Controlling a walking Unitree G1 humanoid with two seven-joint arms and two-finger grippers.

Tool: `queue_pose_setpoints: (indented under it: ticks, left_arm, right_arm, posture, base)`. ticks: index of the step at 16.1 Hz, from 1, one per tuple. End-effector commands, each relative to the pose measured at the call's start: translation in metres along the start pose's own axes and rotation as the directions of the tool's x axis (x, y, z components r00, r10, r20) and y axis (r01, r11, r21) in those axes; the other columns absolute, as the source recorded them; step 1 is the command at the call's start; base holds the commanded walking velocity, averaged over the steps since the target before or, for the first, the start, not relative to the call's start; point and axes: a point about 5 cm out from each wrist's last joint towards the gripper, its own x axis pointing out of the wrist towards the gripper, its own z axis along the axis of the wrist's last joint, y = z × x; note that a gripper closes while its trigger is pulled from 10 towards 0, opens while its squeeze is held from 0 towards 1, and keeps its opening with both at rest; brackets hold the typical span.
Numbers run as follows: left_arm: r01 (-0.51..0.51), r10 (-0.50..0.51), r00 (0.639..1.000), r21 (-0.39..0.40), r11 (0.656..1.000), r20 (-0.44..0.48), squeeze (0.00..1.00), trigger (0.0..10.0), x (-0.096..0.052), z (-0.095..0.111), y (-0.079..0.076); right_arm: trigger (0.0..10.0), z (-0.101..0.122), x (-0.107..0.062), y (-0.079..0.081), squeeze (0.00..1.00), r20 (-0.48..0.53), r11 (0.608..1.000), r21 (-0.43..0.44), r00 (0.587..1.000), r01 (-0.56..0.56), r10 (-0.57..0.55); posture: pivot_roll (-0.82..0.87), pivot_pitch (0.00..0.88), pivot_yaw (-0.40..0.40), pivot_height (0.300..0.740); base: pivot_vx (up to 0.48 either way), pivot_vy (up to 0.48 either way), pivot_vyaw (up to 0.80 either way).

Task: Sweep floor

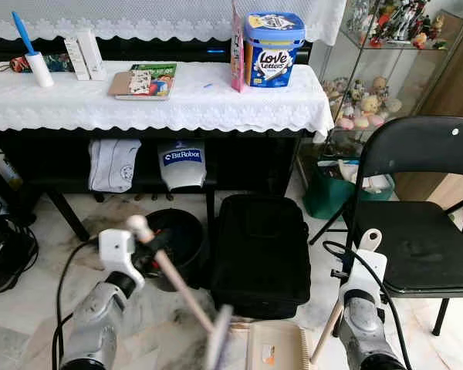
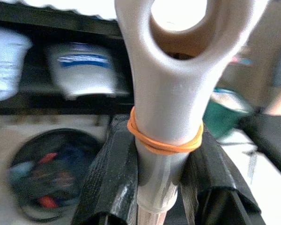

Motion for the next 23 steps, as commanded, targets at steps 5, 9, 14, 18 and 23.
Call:
queue_pose_setpoints:
  ticks: [5,9,14,18,23]
  left_arm:
    - [0.233,-0.233,0.972,-0.093,0.968,0.010,0.00,10.0,0.005,0.023,-0.021]
    - [0.150,-0.134,0.985,-0.145,0.978,0.112,0.00,10.0,0.006,0.044,-0.010]
    - [-0.037,0.036,0.994,0.004,0.999,0.102,0.00,10.0,-0.001,0.046,0.010]
    - [-0.161,0.154,0.986,0.120,0.980,0.063,0.00,10.0,-0.006,0.030,0.016]
    - [-0.329,0.314,0.944,0.201,0.923,0.102,0.00,10.0,-0.011,0.025,0.031]
  right_arm:
    - [10.0,-0.013,-0.004,-0.001,0.00,-0.068,0.999,-0.033,0.998,-0.007,0.005]
    - [10.0,-0.012,-0.003,0.000,0.00,-0.067,0.999,-0.033,0.998,-0.012,0.009]
    - [10.0,-0.009,-0.002,0.003,0.00,-0.058,0.999,-0.031,0.998,-0.018,0.017]
    - [10.0,-0.003,-0.001,0.006,0.00,-0.016,0.999,-0.009,0.999,-0.041,0.041]
    - [10.0,0.005,-0.001,0.010,0.00,0.039,0.997,0.036,0.997,-0.072,0.071]
  posture:
    - [0.01,0.000,-0.033,0.740]
    - [0.02,0.000,-0.035,0.740]
    - [0.02,0.000,-0.035,0.740]
    - [0.01,0.000,-0.037,0.740]
    - [0.00,0.000,-0.031,0.740]
  base:
    - [0.000,0.000,0.00]
    - [0.000,0.000,0.00]
    - [0.000,0.000,0.00]
    - [0.000,0.000,0.00]
    - [0.000,0.000,0.00]
